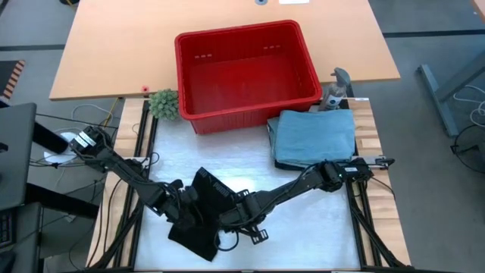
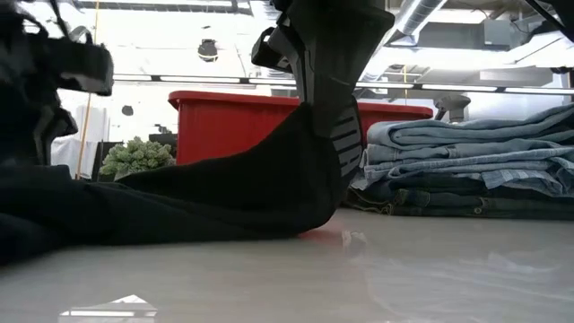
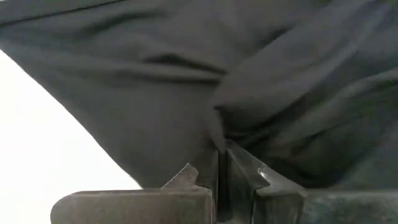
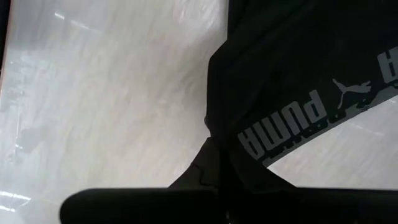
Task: Fold Laundry from Bin
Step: Fold the black boxer short
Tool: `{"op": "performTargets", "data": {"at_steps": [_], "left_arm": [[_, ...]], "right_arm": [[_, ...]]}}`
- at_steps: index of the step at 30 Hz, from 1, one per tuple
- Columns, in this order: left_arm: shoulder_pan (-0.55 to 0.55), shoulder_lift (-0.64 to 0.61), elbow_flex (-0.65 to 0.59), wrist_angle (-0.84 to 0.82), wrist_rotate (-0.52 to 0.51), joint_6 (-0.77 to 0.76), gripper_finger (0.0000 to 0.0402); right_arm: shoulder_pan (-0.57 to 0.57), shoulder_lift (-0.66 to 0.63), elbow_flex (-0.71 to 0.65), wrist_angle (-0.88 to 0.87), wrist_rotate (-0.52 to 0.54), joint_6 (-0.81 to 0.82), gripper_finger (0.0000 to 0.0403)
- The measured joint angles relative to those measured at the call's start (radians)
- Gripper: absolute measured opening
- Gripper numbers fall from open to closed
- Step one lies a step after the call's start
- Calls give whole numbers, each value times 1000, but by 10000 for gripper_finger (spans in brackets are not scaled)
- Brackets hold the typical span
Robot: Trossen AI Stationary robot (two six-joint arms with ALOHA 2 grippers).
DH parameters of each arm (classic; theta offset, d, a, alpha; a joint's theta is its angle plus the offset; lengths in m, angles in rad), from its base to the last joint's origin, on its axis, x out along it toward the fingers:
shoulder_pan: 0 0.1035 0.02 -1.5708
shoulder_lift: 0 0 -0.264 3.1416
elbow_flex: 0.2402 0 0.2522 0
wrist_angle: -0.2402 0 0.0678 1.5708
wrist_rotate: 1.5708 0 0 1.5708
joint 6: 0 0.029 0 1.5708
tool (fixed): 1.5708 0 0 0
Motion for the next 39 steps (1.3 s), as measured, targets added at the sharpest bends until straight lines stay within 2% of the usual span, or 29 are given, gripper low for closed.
{"op": "performTargets", "data": {"at_steps": [5, 10, 14, 20, 28, 31, 36, 39], "left_arm": [[10, -1, 88, 0, 82, -1, 1], [4, -1, 196, -7, 175, -45, 0], [-25, -1, 298, -26, 182, -81, 0], [-98, -2, 418, -23, 104, -136, 0], [-193, 6, 437, -7, 60, -351, 0], [-227, 7, 435, -4, 49, -431, 0], [-274, 7, 433, -3, -55, -527, 0], [-285, 7, 433, -3, -70, -556, 0]], "right_arm": [[-2, 0, 0, -7, 9, 40, 23], [-2, -7, 0, -51, 74, 44, 23], [-11, -47, 0, -70, 98, 27, 23], [-60, -112, 0, -42, 109, -29, 23], [-136, -121, 0, 51, 103, -202, 23], [-168, -121, 0, 113, 68, -267, 23], [-221, -121, 0, 225, 18, -352, 23], [-248, -118, 0, 291, -36, -404, 23]]}}
